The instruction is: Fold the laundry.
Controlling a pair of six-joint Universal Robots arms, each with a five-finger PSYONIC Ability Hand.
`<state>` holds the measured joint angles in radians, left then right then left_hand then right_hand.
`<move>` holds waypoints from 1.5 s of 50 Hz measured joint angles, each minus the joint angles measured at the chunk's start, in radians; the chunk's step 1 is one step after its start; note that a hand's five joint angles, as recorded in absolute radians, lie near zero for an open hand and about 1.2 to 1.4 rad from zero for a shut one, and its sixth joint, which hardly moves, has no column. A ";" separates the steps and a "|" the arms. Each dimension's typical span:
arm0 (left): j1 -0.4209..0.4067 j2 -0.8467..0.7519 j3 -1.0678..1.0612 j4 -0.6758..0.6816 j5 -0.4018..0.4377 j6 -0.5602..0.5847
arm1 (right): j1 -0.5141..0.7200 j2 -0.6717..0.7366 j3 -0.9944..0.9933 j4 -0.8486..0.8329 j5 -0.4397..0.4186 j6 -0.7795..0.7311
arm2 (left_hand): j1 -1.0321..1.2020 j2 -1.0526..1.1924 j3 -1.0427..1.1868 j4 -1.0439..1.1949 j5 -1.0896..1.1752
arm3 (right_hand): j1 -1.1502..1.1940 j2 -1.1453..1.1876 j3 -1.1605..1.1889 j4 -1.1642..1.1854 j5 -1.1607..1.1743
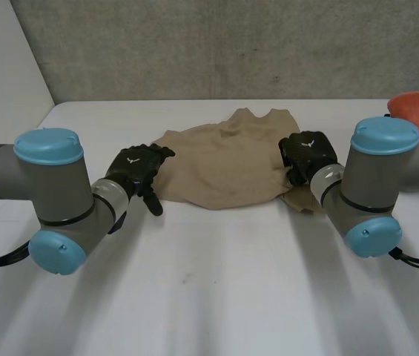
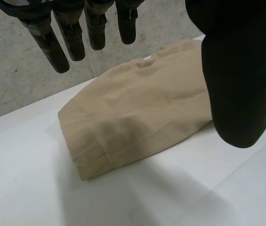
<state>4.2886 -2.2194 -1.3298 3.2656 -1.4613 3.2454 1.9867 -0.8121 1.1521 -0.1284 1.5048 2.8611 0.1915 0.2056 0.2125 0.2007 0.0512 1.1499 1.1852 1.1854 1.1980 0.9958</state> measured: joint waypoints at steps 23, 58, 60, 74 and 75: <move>0.007 0.012 -0.001 0.000 -0.002 -0.004 | 0.059 0.097 -0.092 -0.005 0.088 -0.246 | 0.000 0.000 0.000 0.000 0.000 | 0.000 0.002 -0.001 -0.006 -0.013; 0.008 -0.073 0.159 -0.140 -0.269 0.012 | 0.234 -0.373 -0.057 0.129 0.078 -0.027 | 0.980 0.978 0.964 0.984 0.938 | 0.000 0.002 0.005 0.000 -0.013; 0.017 -0.038 0.150 -0.144 -0.277 0.017 | 0.222 -0.380 -0.038 0.128 0.080 -0.039 | 0.980 0.987 0.972 0.993 0.938 | 0.000 0.002 0.005 0.000 -0.013; 0.099 0.509 0.006 -0.141 0.071 0.081 | 0.071 -0.495 0.100 0.163 0.048 -0.172 | 0.980 0.990 0.975 0.997 0.938 | 0.000 0.002 0.005 0.000 -0.013; 0.103 0.536 0.010 -0.148 0.088 0.081 | 0.062 -0.502 0.100 0.169 0.043 -0.182 | 0.980 0.990 0.976 0.997 0.938 | 0.000 0.002 0.005 0.000 -0.013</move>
<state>4.3920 -1.6836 -1.3199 3.1179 -1.3729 3.3266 2.0483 -1.3141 1.2523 0.0401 1.5476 2.6789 1.1719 1.1952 1.1881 1.1977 0.9894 1.1502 1.1873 1.1901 1.1983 0.9830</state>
